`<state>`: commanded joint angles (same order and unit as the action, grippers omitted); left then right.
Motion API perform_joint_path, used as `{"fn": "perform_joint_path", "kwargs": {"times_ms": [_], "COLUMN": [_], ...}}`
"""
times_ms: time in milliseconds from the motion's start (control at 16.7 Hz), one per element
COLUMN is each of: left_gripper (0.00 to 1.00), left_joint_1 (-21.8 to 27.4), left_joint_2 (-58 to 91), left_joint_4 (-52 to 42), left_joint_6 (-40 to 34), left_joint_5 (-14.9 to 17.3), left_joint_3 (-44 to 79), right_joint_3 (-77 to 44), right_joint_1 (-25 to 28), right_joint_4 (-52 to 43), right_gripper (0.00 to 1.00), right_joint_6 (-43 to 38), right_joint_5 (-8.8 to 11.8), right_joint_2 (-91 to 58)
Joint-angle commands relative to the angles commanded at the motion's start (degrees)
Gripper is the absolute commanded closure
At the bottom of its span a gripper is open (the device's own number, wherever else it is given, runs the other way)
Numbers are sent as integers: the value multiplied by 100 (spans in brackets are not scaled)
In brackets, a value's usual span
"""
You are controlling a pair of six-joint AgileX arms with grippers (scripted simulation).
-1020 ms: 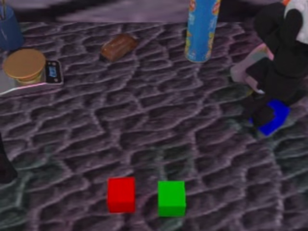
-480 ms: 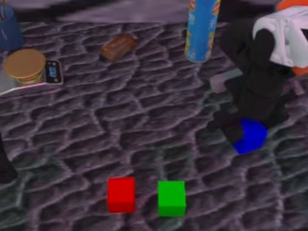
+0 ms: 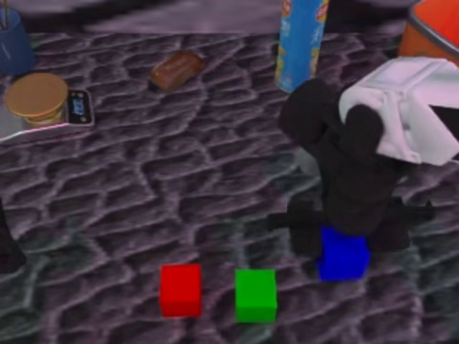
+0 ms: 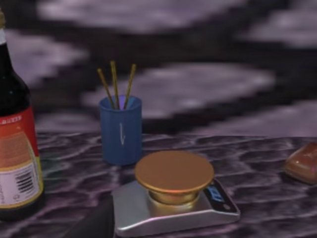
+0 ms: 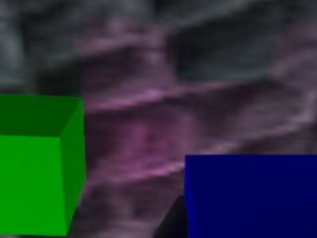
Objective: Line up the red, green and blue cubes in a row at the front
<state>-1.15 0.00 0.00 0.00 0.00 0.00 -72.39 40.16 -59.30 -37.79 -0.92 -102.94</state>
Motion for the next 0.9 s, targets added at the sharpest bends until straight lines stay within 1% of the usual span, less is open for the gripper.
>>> {"fn": "perform_joint_path", "kwargs": {"times_ms": [180,540,660,900], "left_gripper": [0,0,0,0], "left_joint_1": [0,0,0,0], "left_joint_2": [0,0,0,0], "left_joint_4": [0,0,0,0], "left_joint_6": [0,0,0,0], "left_joint_5": [0,0,0,0], "left_joint_3": [0,0,0,0], "right_joint_3": [159,162,284,767], "right_joint_1": [236,227,238,264], "right_joint_4": [31,51,257,1044], "right_gripper": [100,100,100,100], "right_joint_6": [-478,-513,-512,-526], "right_joint_5": [-20,-14,-14,-20], "right_joint_2": [189,173,103,-193]}}
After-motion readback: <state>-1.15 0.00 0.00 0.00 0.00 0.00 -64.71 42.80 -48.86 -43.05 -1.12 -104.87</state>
